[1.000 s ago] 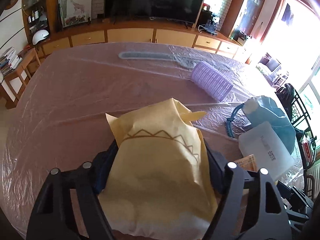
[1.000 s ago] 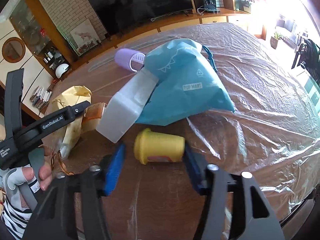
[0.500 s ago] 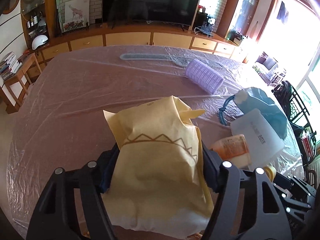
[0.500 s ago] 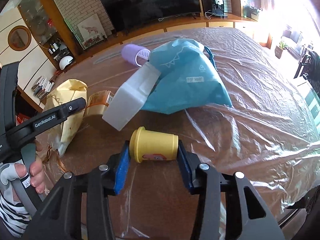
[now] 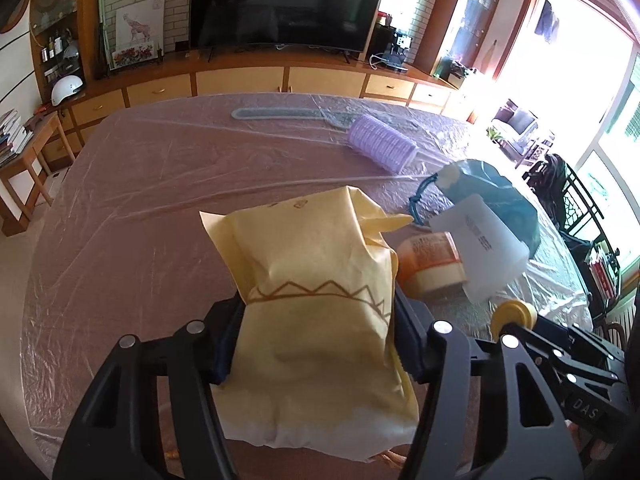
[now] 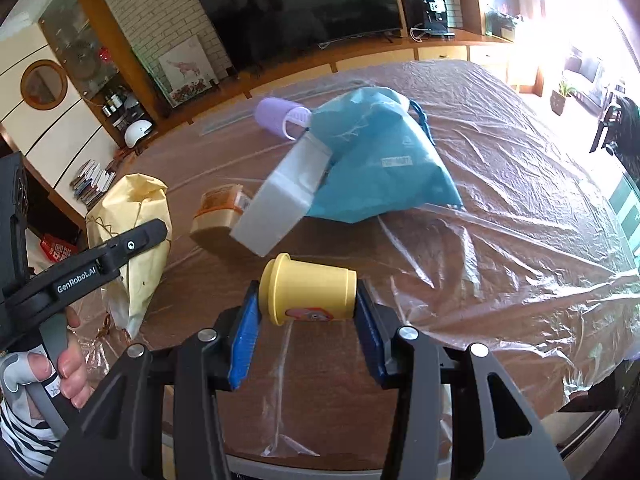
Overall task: Collect trash
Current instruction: 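Carry the paper bag in the left tool and yellow cup in the right tool to the bin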
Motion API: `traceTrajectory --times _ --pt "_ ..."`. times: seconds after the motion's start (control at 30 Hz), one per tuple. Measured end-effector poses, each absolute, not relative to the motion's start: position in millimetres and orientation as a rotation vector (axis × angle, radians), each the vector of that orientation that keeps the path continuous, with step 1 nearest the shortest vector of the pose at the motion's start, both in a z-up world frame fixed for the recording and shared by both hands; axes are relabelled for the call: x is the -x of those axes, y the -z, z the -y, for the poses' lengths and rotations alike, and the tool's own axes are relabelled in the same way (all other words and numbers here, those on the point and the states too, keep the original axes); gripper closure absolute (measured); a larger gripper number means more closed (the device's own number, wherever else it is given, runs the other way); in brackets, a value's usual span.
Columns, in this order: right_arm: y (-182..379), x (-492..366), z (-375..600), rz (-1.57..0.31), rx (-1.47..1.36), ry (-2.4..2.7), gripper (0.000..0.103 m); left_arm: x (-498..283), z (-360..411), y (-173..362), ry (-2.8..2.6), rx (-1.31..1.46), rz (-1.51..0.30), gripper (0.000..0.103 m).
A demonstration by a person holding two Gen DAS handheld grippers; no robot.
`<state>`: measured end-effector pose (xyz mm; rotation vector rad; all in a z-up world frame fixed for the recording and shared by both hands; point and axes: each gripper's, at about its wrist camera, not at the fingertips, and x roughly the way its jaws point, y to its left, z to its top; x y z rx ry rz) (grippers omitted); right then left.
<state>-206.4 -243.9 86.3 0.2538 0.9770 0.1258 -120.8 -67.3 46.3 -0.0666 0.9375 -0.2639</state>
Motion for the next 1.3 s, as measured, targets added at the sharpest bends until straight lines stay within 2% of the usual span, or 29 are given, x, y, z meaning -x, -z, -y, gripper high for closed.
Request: traceTrajectory --times 0.73,1.3 --pt "-112 233 225 -0.916 -0.237 -0.125 0.059 181 69 -58 0.355 0.038 -0.906 0.042" --pt "-118 276 258 -0.901 -0.234 -0.256 0.059 238 99 -66 0.291 0.036 -0.891 0.042"
